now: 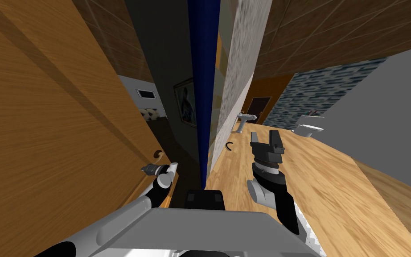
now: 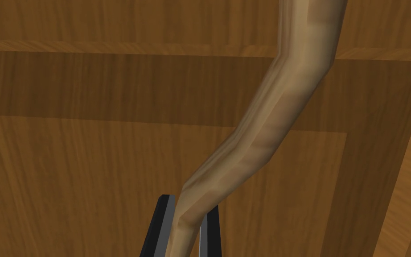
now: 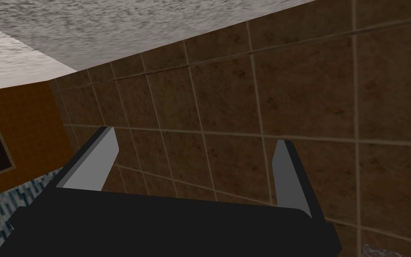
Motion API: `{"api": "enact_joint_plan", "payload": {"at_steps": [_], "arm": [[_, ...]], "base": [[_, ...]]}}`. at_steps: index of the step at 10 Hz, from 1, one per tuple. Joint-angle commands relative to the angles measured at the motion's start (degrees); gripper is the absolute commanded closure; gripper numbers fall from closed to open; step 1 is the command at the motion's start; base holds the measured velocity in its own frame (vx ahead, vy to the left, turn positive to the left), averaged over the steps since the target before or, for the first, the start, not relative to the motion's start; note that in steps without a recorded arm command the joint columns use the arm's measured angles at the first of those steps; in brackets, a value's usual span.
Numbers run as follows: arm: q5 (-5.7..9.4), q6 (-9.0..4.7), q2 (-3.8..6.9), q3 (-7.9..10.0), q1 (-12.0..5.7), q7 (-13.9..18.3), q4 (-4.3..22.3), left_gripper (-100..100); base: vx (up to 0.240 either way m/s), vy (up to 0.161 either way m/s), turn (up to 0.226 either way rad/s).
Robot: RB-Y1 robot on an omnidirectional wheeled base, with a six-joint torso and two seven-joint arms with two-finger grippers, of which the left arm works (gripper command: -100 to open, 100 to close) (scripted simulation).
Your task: Push the door open
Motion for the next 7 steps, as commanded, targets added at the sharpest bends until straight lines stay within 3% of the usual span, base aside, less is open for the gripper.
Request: {"api": "enact_joint_plan", "payload": {"at_steps": [1,7], "arm": [[0.05,-1.85,1.48,0.21,-0.21,0.8,2.4,100],[0.36,-2.4,1.52,0.64,-0.33,0.7,2.4,100]], "base": [[-0.001,0.01,-0.022],[0.0,0.02,-0.011]]}}
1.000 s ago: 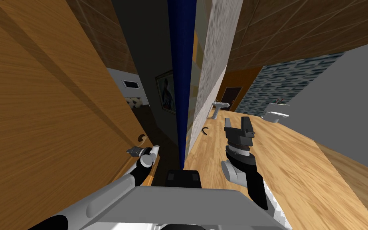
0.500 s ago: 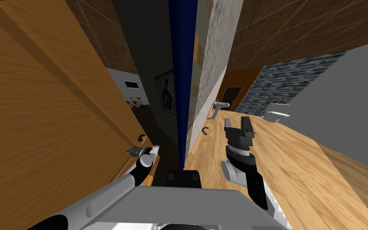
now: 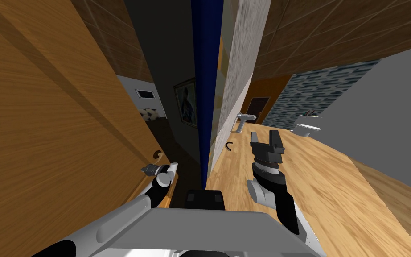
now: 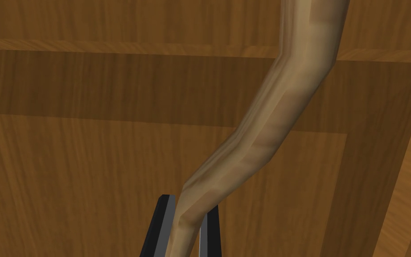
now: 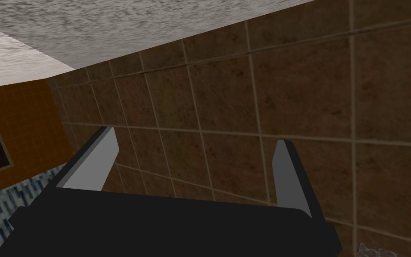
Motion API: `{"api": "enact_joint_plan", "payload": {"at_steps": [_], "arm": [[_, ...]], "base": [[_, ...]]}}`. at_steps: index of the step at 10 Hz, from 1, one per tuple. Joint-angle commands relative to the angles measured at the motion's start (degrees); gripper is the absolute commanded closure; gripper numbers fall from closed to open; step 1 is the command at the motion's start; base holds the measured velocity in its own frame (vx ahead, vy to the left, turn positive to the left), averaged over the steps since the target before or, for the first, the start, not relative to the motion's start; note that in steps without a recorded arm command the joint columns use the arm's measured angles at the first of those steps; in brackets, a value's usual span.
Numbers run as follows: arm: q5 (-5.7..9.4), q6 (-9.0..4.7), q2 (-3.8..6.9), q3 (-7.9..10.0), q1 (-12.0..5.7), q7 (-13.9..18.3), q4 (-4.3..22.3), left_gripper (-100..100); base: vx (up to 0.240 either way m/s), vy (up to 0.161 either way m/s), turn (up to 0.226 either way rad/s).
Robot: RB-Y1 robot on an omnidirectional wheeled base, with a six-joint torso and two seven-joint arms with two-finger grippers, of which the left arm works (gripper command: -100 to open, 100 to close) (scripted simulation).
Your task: Push the door open
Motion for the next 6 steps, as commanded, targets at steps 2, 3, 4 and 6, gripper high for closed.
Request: {"api": "enact_joint_plan", "payload": {"at_steps": [2,3,4,6], "arm": [[0.4,-0.88,0.5,0.67,0.23,-0.2,-0.3,100],[0.4,-0.88,0.5,0.67,0.23,-0.2,-0.3,100],[0.4,-0.88,0.5,0.67,0.23,-0.2,-0.3,100],[0.4,-0.88,0.5,0.67,0.23,-0.2,-0.3,100]], "base": [[0.0,0.008,-0.021],[-0.001,0.031,-0.035],[0.0,0.019,-0.003],[0.0,0.0,0.0]]}}
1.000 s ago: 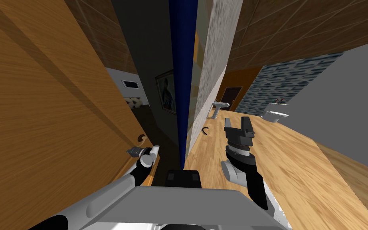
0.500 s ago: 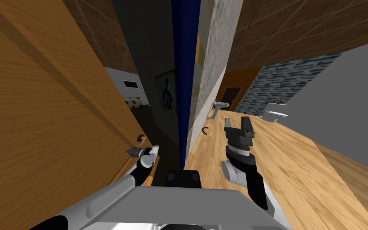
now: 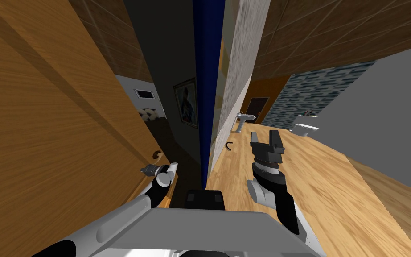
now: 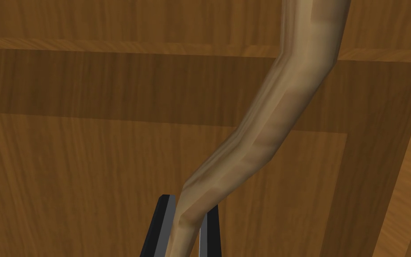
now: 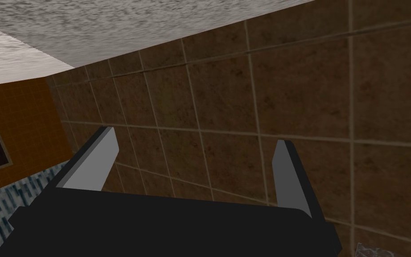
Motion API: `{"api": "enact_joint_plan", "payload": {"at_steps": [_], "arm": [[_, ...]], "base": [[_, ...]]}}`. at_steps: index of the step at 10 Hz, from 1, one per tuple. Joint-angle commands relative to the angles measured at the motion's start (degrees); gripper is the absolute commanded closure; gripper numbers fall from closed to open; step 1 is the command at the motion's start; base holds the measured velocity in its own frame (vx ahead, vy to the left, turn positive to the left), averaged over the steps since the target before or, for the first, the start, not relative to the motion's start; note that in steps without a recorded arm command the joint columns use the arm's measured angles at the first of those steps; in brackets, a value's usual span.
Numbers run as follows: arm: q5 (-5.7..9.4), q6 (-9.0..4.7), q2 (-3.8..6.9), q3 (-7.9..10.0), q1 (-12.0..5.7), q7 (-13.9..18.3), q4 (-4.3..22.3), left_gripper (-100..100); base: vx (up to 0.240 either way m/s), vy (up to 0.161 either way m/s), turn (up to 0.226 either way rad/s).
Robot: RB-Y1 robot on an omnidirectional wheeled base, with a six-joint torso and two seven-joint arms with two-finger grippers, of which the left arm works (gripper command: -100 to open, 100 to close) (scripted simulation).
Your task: Push the door open
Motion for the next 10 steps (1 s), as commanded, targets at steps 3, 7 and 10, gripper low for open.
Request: {"api": "enact_joint_plan", "payload": {"at_steps": [3,7,10], "arm": [[0.12,-0.51,0.54,0.26,0.24,-0.1,-0.2,100],[0.87,-1.73,0.37,1.26,-0.36,-0.1,0.6,100],[1.64,-3.04,0.31,2.36,-0.58,-0.4,0.6,100]], "base": [[0.0,0.003,-0.006],[0.0,0.041,-0.076],[0.0,0.062,-0.071]]}}
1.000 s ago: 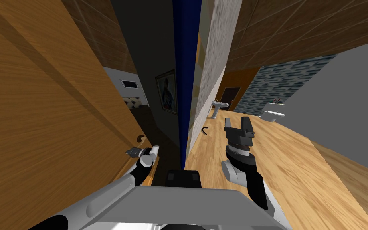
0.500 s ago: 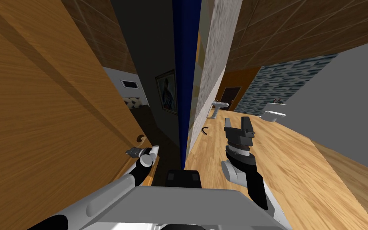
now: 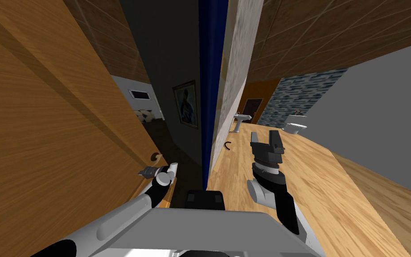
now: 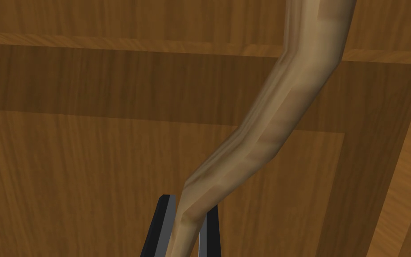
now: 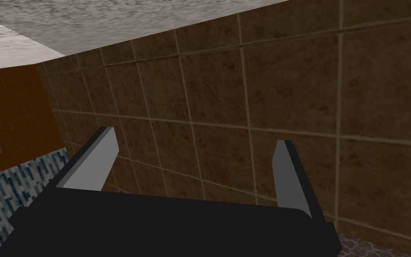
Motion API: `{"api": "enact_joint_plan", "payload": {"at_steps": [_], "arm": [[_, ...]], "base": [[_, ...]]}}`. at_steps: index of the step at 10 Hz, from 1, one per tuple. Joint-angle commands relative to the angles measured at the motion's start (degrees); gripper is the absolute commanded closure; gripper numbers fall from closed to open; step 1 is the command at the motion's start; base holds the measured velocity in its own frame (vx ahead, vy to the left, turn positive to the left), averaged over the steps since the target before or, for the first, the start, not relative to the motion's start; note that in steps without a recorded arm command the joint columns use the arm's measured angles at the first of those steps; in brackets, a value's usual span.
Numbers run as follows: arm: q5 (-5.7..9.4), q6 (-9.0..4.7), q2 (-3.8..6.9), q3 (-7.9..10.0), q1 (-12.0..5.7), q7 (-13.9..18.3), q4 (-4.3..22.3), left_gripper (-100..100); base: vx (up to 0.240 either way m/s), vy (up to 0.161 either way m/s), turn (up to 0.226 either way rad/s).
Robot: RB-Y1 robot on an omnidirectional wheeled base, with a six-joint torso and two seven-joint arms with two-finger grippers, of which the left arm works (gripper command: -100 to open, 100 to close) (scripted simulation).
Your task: Push the door open
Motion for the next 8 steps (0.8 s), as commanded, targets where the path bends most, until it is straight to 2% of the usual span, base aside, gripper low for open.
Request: {"api": "enact_joint_plan", "payload": {"at_steps": [1,2,4,5,7,8], "arm": [[0.43,-1.07,0.28,0.68,-0.16,-0.2,-0.7,100],[0.43,-1.07,0.28,0.68,-0.16,-0.2,0.8,100],[0.75,-1.62,0.23,1.13,-0.25,-0.4,-0.7,100],[1.09,-2.2,0.16,1.61,-0.34,-0.5,-0.7,100],[1.09,-2.2,0.16,1.61,-0.34,-0.5,-0.7,100],[1.42,-2.78,0.09,2.1,-0.44,-0.6,-0.8,100]], "base": [[0.001,0.076,-0.107],[0.0,0.063,-0.046],[0.0,0.04,-0.009],[0.003,0.047,-0.121],[0.0,0.022,-0.013],[0.001,0.018,-0.05]]}}
